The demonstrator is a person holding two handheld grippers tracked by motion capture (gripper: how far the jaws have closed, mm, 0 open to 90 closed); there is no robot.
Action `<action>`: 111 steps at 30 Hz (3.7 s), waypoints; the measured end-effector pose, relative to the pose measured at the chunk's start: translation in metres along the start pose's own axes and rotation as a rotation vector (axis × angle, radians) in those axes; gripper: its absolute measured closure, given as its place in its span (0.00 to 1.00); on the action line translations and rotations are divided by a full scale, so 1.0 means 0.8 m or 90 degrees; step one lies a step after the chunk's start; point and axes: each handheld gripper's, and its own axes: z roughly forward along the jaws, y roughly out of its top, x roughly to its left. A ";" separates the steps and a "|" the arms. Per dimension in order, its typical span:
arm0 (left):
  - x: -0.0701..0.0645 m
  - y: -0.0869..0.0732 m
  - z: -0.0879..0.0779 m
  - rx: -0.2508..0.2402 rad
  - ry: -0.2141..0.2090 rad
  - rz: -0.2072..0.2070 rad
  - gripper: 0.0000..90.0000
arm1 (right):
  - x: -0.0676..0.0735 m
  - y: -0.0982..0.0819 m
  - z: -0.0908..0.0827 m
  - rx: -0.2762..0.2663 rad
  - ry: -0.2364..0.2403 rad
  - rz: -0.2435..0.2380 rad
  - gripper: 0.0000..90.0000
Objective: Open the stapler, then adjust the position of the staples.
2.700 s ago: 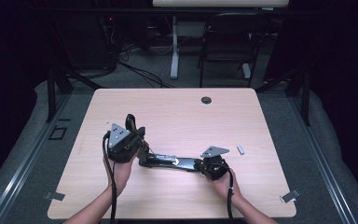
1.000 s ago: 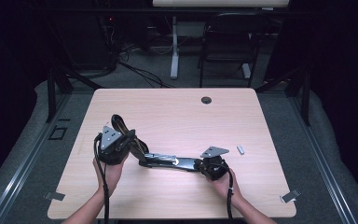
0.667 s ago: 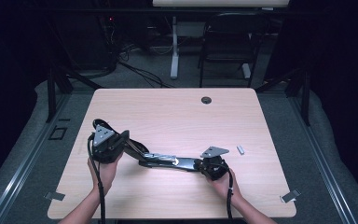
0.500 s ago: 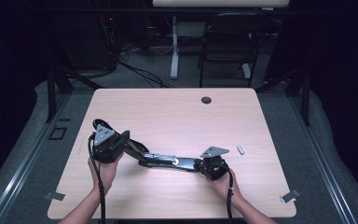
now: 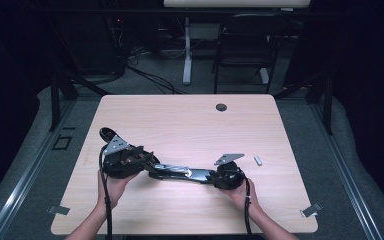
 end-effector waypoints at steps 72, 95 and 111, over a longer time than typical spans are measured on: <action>0.060 -0.059 -0.006 0.262 -0.042 -0.016 0.00 | -0.134 0.022 -0.107 0.169 -0.139 0.046 0.14; 0.066 -0.059 -0.004 0.256 -0.015 -0.021 0.00 | -0.183 0.038 -0.079 0.238 -0.146 0.106 0.31; 0.067 -0.059 -0.002 0.265 -0.022 -0.017 0.00 | -0.183 0.032 -0.056 0.285 -0.186 0.122 0.72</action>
